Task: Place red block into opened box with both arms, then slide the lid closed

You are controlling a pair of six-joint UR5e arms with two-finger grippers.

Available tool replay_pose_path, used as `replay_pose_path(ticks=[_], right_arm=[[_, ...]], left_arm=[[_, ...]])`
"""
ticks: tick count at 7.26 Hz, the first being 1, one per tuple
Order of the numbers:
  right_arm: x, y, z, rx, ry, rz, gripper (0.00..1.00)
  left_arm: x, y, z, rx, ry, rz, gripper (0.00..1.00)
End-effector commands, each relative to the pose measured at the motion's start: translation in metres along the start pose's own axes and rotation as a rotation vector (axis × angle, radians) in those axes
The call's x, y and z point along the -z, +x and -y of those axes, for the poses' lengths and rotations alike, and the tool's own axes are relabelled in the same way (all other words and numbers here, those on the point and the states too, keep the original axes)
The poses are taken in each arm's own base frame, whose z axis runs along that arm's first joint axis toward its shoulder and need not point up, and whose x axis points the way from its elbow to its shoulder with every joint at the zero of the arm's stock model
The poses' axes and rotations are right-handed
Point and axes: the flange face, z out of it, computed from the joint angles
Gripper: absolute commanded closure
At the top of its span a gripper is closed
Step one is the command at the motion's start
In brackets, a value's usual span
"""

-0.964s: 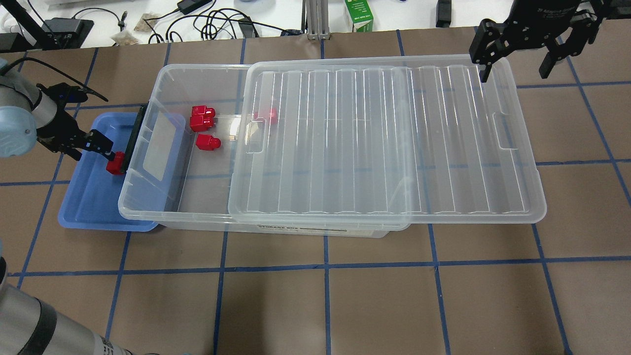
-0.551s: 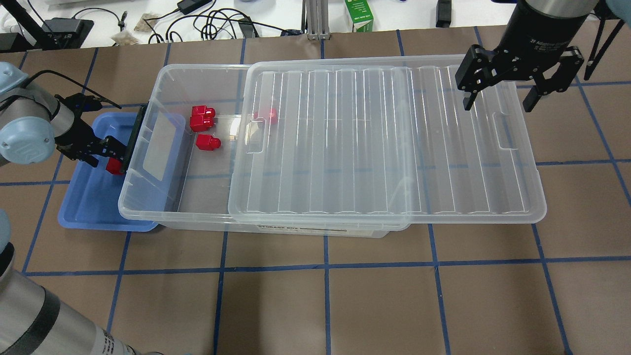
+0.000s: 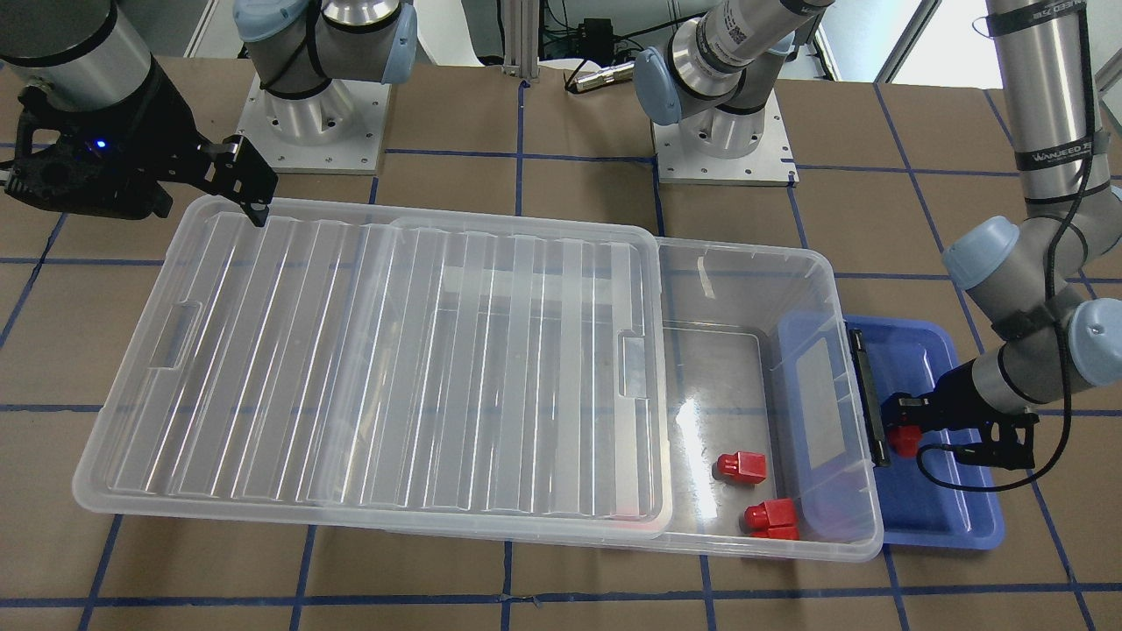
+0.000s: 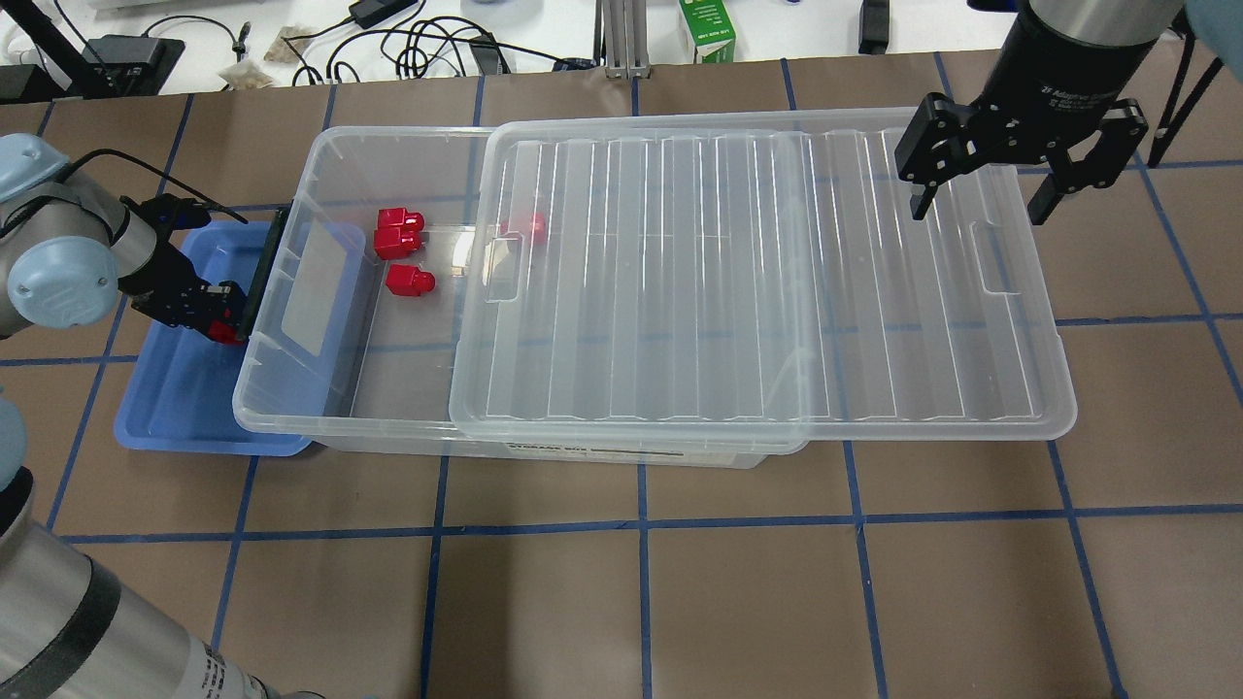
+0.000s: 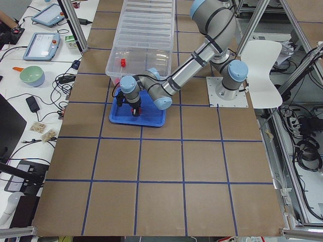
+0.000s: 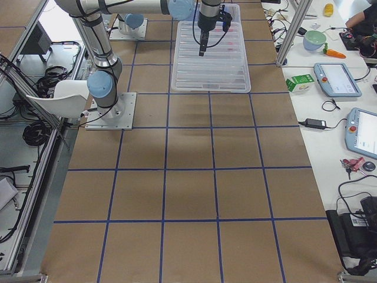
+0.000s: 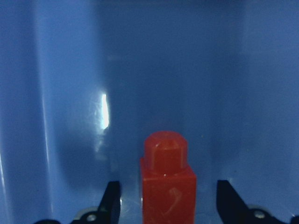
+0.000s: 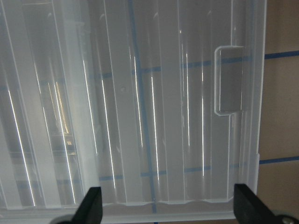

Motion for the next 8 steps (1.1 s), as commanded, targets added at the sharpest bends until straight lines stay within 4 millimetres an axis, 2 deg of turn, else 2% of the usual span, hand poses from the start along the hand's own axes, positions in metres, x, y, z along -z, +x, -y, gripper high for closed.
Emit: replay_pose_path(ticks=[1,2,3,4,5,6,7,8], right_arm=[[0.001,0.000,0.001,0.004,0.012,0.001,0.00],[0.001,0.000,0.001,0.004,0.012,-0.003,0.00],[0.001,0.000,0.002,0.005,0.012,-0.004,0.00],[0.002,0.001,0.002,0.007,0.014,-0.009,0.00],[-0.001,0.001,0.002,0.007,0.009,-0.010,0.00],[-0.001,0.002,0.002,0.004,0.009,-0.012,0.00],[-0.002,0.002,0.001,0.002,0.006,-0.013,0.00],[-0.003,0.002,0.002,-0.001,0.004,-0.013,0.00]], left_arm=[[0.017,0.001,0.001,-0.003,0.020,0.016,1.00],[0.032,0.006,0.002,-0.014,0.035,0.025,1.00],[0.055,0.009,-0.001,-0.011,0.020,0.013,1.00],[0.097,0.019,-0.005,-0.013,0.013,0.009,1.00],[0.145,0.043,-0.005,-0.033,0.005,0.006,1.00],[0.198,0.089,-0.002,-0.060,0.042,0.029,1.00],[0.222,0.137,-0.004,-0.065,0.065,0.055,1.00],[0.218,0.189,-0.003,-0.044,0.063,0.053,1.00]])
